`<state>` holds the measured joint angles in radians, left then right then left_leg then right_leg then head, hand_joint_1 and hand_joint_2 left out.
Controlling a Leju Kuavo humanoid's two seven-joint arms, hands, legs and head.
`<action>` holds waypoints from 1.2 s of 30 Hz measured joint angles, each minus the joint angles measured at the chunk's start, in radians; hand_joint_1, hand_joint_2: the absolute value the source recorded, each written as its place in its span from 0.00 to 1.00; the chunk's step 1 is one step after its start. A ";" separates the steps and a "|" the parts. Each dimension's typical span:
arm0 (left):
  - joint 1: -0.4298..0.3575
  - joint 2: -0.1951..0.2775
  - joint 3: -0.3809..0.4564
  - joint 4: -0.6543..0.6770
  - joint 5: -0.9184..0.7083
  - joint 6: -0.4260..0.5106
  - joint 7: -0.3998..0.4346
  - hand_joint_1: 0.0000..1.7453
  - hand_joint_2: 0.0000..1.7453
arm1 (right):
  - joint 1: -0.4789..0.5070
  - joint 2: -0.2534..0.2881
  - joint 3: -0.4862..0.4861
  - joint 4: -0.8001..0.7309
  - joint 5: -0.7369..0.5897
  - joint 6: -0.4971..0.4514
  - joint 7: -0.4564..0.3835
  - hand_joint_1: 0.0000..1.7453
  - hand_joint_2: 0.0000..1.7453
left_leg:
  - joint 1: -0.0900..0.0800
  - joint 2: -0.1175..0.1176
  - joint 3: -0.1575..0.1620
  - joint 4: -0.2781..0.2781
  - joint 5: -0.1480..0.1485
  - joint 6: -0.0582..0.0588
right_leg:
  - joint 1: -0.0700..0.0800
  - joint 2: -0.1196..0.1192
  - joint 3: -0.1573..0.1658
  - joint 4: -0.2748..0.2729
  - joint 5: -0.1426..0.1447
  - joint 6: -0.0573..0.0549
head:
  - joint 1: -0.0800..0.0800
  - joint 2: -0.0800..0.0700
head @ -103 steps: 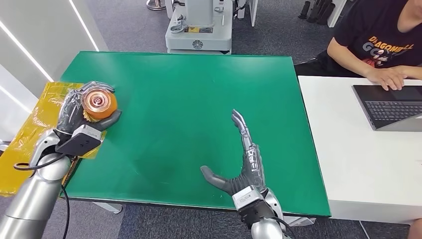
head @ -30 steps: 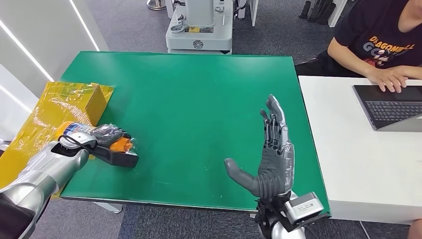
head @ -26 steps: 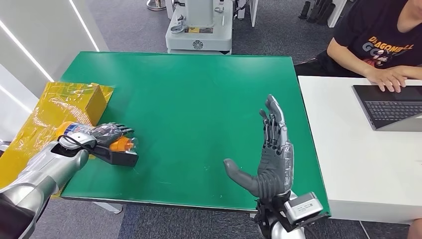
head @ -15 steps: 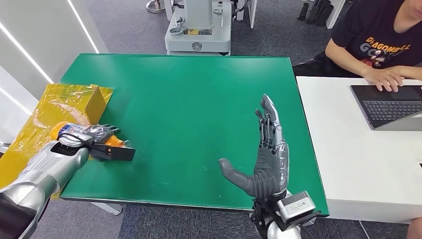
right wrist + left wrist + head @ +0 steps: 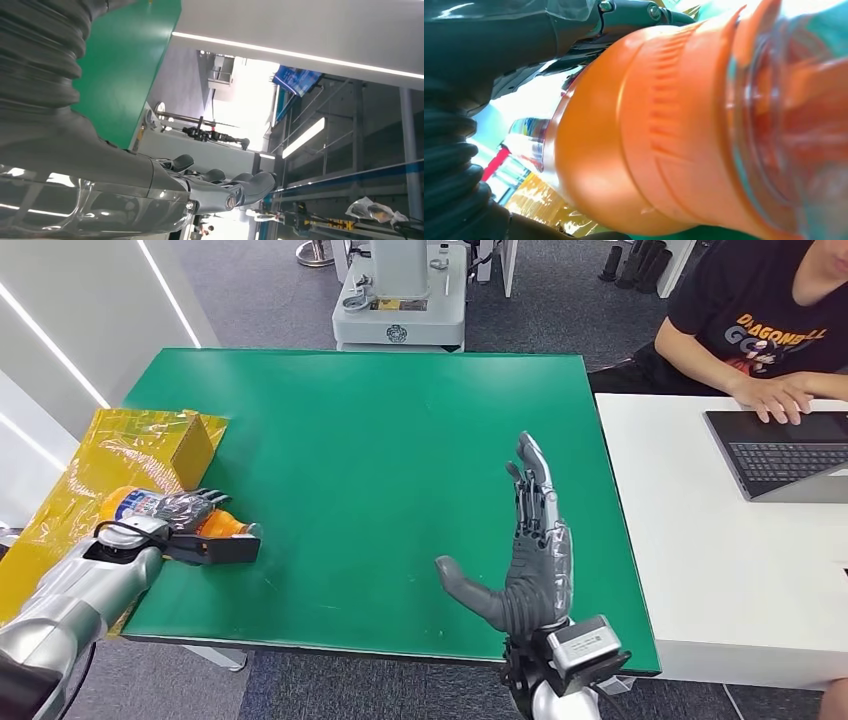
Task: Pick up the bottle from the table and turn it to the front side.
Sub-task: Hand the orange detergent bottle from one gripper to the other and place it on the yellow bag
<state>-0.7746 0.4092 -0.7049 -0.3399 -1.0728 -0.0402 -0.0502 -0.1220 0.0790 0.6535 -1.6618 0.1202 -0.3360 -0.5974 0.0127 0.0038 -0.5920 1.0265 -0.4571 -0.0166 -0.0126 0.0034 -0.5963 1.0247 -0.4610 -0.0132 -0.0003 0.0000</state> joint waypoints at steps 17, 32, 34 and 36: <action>0.116 0.108 0.185 -0.195 -0.044 0.176 -0.121 0.00 1.00 | 0.016 0.000 0.001 -0.013 0.024 -0.041 0.009 0.00 1.00 | 0.000 0.001 -0.003 0.000 0.000 0.000 | 0.000 0.001 -0.004 -0.001 0.000 -0.001 | 0.000 0.000; 0.387 0.233 0.429 -0.812 0.175 0.192 -0.223 0.00 1.00 | 0.040 -0.013 -0.007 -0.044 0.023 -0.039 -0.001 0.00 1.00 | 0.000 0.001 -0.005 0.000 -0.001 -0.001 | 0.000 0.001 -0.006 -0.001 -0.001 -0.002 | 0.000 0.000; 0.409 0.233 0.448 -0.862 0.193 0.194 -0.230 0.00 1.00 | 0.041 -0.014 -0.008 -0.044 0.023 -0.038 -0.001 0.00 1.00 | 0.000 0.001 -0.005 0.000 -0.001 -0.001 | 0.000 0.001 -0.006 -0.001 -0.001 -0.002 | 0.000 0.000; 0.427 0.232 0.465 -0.903 0.229 0.195 -0.252 0.00 1.00 | 0.042 -0.014 -0.008 -0.045 0.023 -0.036 -0.002 0.00 1.00 | 0.000 0.001 -0.005 0.000 -0.001 -0.001 | 0.000 0.001 -0.006 -0.001 -0.001 -0.002 | 0.000 0.000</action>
<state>-0.3471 0.6414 -0.2397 -1.2425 -0.8436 0.1552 -0.3022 -0.0801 0.0645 0.6458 -1.7069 0.1434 -0.3721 -0.5995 0.0126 0.0049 -0.5967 1.0266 -0.4580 -0.0178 -0.0126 0.0044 -0.6020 1.0235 -0.4619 -0.0148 -0.0002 0.0000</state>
